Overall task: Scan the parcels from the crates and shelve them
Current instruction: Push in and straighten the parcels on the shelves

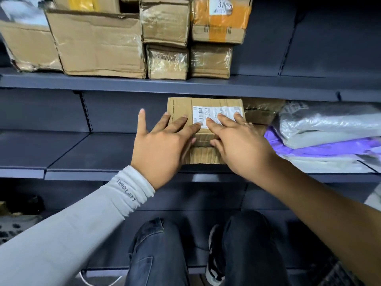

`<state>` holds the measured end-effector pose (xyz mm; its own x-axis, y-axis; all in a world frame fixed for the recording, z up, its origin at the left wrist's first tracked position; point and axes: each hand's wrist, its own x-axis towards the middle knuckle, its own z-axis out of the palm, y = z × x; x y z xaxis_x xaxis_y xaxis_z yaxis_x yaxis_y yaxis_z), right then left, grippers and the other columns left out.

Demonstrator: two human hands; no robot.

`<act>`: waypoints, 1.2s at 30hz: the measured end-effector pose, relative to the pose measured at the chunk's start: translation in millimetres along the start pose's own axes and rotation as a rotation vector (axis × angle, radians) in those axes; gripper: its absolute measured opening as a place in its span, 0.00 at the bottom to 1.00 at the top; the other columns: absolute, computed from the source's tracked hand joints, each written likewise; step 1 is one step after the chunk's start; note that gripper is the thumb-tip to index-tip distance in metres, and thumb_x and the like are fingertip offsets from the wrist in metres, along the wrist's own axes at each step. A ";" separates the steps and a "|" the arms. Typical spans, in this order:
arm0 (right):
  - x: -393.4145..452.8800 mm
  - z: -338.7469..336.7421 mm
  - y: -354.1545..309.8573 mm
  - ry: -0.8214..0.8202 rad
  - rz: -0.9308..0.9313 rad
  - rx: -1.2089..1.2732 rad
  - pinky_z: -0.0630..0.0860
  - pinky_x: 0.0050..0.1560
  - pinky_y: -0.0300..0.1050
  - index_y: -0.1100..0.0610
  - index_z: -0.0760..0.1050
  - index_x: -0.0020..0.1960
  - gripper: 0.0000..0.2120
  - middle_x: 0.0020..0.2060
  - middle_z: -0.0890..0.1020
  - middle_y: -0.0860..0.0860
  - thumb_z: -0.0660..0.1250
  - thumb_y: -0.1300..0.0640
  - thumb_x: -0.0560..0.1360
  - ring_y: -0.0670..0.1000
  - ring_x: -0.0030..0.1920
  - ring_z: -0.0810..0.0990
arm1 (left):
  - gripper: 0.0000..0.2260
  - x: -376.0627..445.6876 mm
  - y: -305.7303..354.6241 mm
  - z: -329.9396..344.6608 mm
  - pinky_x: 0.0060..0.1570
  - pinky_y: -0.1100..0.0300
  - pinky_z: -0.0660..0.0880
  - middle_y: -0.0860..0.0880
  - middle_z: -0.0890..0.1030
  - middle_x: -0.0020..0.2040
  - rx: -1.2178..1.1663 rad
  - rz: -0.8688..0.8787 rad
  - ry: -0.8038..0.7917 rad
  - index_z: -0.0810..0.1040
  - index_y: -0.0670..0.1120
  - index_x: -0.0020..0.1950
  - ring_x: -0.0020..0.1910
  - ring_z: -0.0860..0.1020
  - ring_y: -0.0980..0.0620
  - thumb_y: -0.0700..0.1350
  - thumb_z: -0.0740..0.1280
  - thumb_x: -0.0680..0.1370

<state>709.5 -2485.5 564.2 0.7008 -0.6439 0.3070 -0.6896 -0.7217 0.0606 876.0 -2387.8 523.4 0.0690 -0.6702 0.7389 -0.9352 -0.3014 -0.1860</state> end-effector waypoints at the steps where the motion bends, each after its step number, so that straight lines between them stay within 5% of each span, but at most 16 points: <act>1: -4.8 -10.2 1.2 0.007 -0.009 -0.016 0.58 0.80 0.60 0.45 0.52 0.84 0.27 0.84 0.55 0.51 0.56 0.48 0.87 0.62 0.83 0.51 | 0.19 1.6 2.1 -8.5 0.71 0.25 0.59 0.48 0.81 0.69 -0.008 0.004 0.023 0.79 0.57 0.71 0.69 0.78 0.38 0.57 0.57 0.84; 9: -18.6 -85.2 17.3 0.119 -0.012 -0.009 0.59 0.80 0.60 0.44 0.55 0.84 0.27 0.83 0.57 0.51 0.57 0.48 0.87 0.61 0.83 0.54 | 0.18 41.5 12.6 -64.5 0.71 0.26 0.61 0.51 0.81 0.69 -0.072 0.003 0.137 0.78 0.58 0.70 0.69 0.78 0.39 0.58 0.56 0.85; 14: -14.8 -122.8 29.1 0.152 0.017 -0.009 0.74 0.63 0.58 0.47 0.70 0.76 0.19 0.70 0.76 0.52 0.62 0.48 0.85 0.61 0.71 0.71 | 0.16 75.4 18.3 -84.4 0.72 0.28 0.61 0.57 0.80 0.66 -0.127 0.006 0.097 0.76 0.58 0.68 0.68 0.77 0.45 0.59 0.55 0.85; 20: -17.6 -152.4 56.5 0.301 0.023 -0.085 0.72 0.62 0.57 0.47 0.71 0.74 0.18 0.69 0.76 0.52 0.62 0.48 0.85 0.61 0.70 0.70 | 0.17 109.0 35.4 -102.1 0.74 0.31 0.58 0.56 0.79 0.69 -0.162 0.038 0.186 0.75 0.58 0.70 0.71 0.75 0.45 0.59 0.54 0.85; 27: 22.4 -143.7 108.7 0.273 0.090 -0.089 0.72 0.68 0.60 0.47 0.69 0.76 0.20 0.71 0.75 0.52 0.63 0.48 0.85 0.62 0.72 0.69 | 0.15 166.4 65.4 -68.7 0.74 0.30 0.56 0.56 0.79 0.69 -0.168 0.063 0.105 0.75 0.59 0.69 0.71 0.75 0.44 0.58 0.55 0.86; 36: 47.3 -122.7 169.3 0.206 0.238 -0.056 0.79 0.59 0.59 0.45 0.73 0.71 0.18 0.66 0.80 0.51 0.65 0.44 0.82 0.61 0.67 0.75 | 0.18 215.4 112.3 -17.1 0.75 0.36 0.56 0.57 0.78 0.70 -0.318 0.112 0.078 0.72 0.62 0.75 0.73 0.72 0.44 0.57 0.55 0.86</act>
<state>603.6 -2606.9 705.5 0.4713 -0.7237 0.5041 -0.8425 -0.5385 0.0145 779.9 -2554.5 672.8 -0.0555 -0.6298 0.7748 -0.9978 0.0059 -0.0667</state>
